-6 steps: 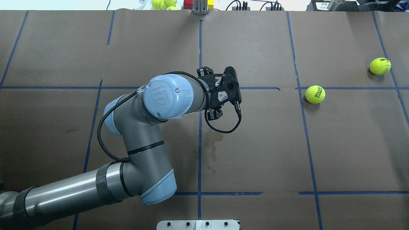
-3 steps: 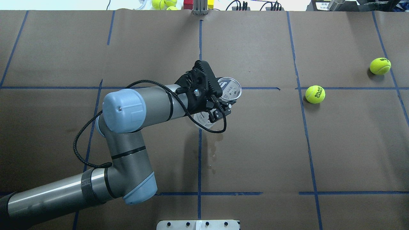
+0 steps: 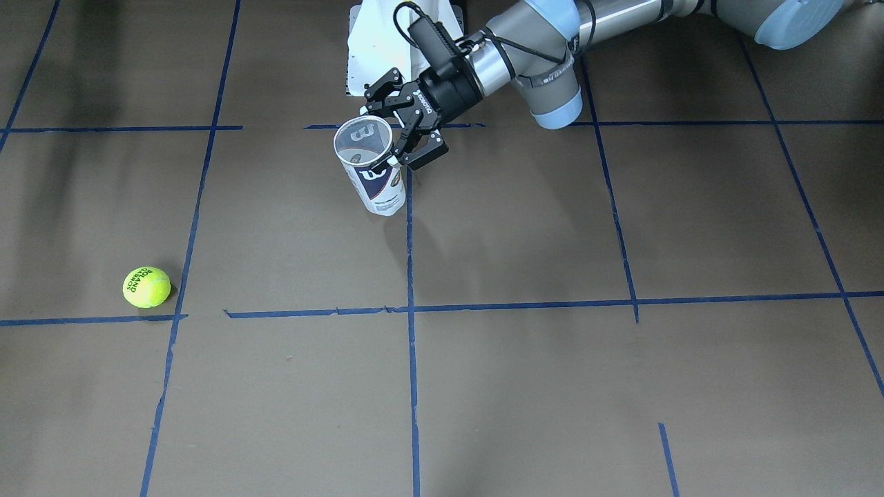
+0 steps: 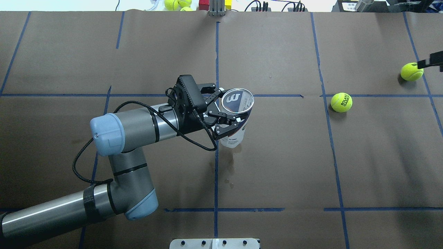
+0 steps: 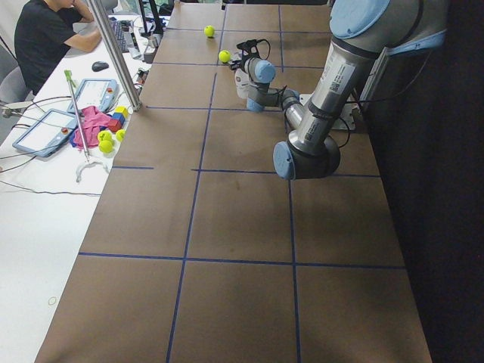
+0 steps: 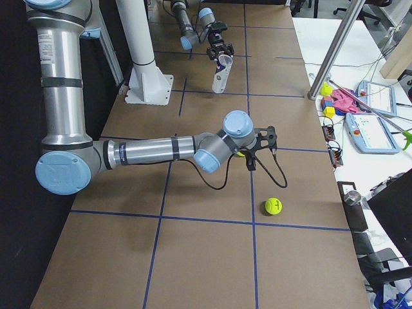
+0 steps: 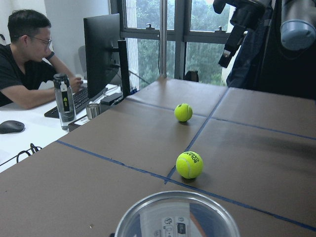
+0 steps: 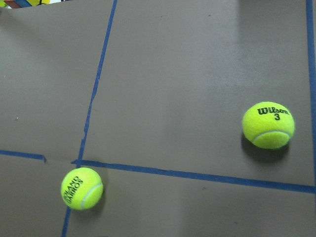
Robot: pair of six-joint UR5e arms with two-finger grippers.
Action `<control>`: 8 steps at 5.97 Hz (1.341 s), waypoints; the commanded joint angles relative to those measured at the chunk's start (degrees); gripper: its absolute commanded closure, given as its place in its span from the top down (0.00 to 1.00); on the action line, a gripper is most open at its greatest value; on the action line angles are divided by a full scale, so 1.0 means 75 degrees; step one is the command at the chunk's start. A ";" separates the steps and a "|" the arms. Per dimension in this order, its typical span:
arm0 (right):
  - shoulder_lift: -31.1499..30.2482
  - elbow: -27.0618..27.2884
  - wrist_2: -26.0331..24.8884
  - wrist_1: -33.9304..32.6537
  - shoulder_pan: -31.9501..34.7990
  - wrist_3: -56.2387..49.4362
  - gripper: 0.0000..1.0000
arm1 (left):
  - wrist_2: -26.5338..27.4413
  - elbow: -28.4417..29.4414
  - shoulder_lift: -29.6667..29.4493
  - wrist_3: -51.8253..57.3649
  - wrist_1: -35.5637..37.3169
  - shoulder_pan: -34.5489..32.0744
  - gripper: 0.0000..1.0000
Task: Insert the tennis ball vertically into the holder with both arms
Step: 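Grasp the Roland Garros ball with the right gripper while left holds the can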
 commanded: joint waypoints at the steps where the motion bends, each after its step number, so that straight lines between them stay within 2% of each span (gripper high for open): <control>1: 0.0728 0.0058 -0.1256 -0.0070 -0.1187 0.1486 0.99 | 0.0008 0.0860 0.0003 -0.0087 -0.1484 0.0027 0.66; 3: 0.1314 0.0058 -0.2288 -0.1095 -0.1985 0.1727 0.99 | 0.0043 0.0896 0.0015 -0.0041 -0.1486 0.0016 0.66; 4: 0.1422 0.0012 -0.3071 -0.1519 -0.2488 0.1716 0.99 | 0.0043 0.0955 0.0026 -0.0029 -0.1486 0.0027 0.66; 5: 0.1423 -0.0116 -0.3253 -0.1628 -0.2992 0.1716 0.99 | 0.0043 0.0955 0.0026 -0.0028 -0.1486 0.0027 0.66; 8: 0.1212 -0.0586 -0.3664 -0.1629 -0.3640 0.1610 0.99 | 0.0055 0.0955 0.0026 -0.0017 -0.1486 0.0015 0.66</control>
